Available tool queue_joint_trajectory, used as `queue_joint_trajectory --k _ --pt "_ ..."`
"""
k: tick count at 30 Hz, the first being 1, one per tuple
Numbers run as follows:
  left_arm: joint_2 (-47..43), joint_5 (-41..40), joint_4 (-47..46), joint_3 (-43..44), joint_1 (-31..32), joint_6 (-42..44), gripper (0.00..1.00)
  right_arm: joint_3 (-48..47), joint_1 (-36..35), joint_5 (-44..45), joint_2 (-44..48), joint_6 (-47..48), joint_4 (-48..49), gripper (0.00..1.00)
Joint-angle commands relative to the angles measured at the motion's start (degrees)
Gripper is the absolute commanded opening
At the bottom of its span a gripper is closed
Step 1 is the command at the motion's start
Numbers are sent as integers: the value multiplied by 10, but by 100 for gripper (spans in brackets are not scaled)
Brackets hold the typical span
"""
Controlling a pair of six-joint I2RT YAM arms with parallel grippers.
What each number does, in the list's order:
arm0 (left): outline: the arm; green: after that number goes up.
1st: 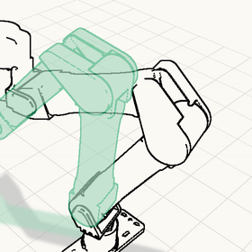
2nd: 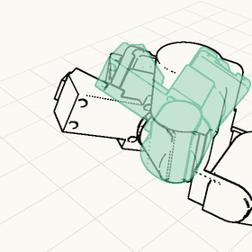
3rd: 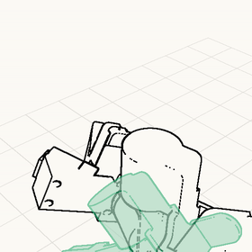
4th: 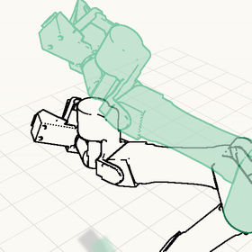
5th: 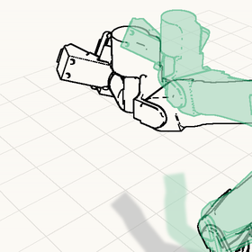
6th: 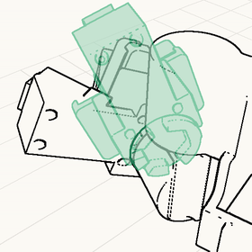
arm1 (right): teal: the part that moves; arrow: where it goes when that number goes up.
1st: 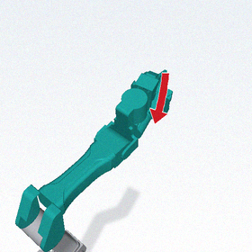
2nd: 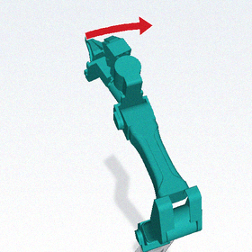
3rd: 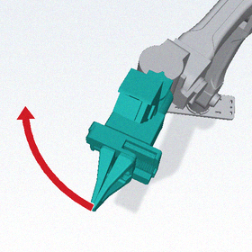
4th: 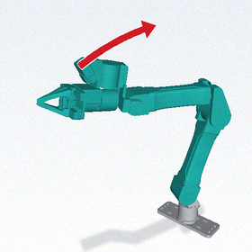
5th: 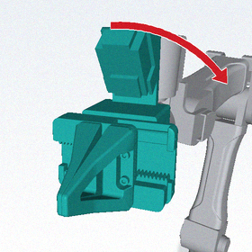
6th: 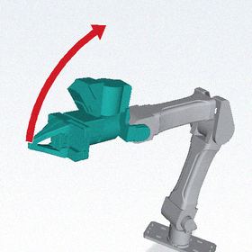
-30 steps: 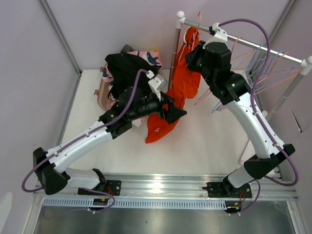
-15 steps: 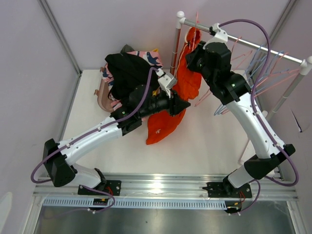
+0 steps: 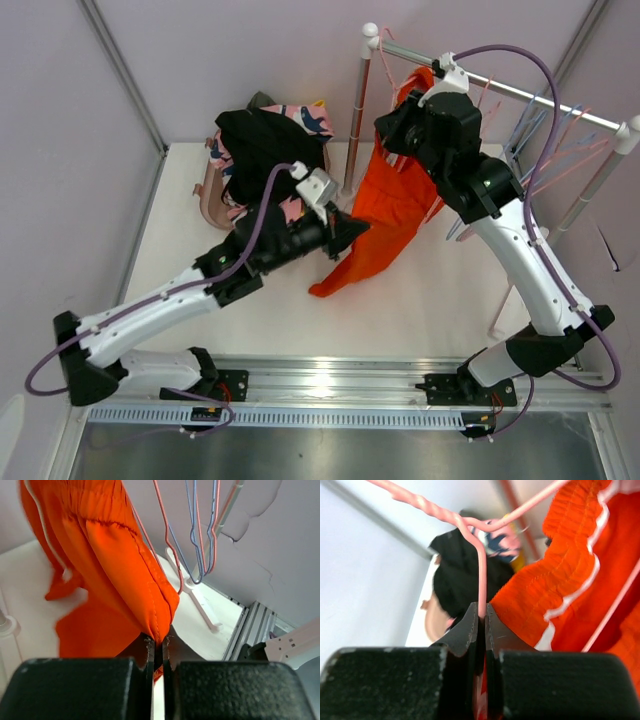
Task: Remove the shorts from the hanger
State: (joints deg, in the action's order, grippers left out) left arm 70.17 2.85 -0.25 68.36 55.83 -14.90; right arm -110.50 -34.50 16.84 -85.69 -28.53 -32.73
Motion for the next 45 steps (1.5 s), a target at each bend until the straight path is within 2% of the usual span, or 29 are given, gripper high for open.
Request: queue_joint_trajectory --k 1,7,12,18,22,29,34,39,45 --pt "-100 -32 35 -50 52 6 0 -6 22 21 27 26 64 0" --pt "-171 -106 75 -109 113 -10 0 -2 29 17 28 22 66 0" --pt "-196 -135 87 -146 129 -21 0 0 29 14 27 14 67 0" --pt "-154 -150 61 -157 129 -15 0 0 28 -1 28 3 72 0" --pt "-129 -103 31 -150 147 -9 0 -8 29 6 25 10 70 0" --pt "-83 -144 -11 -154 168 -17 0 -12 31 -1 25 2 58 0" --pt "-48 -216 -18 -124 149 17 0 4 26 -17 47 -15 57 0" --pt "7 -208 -33 -90 85 24 0 3 10 -41 70 -36 36 0" --pt "28 -214 -61 -93 39 26 0 -27 9 -76 88 -56 -1 0"
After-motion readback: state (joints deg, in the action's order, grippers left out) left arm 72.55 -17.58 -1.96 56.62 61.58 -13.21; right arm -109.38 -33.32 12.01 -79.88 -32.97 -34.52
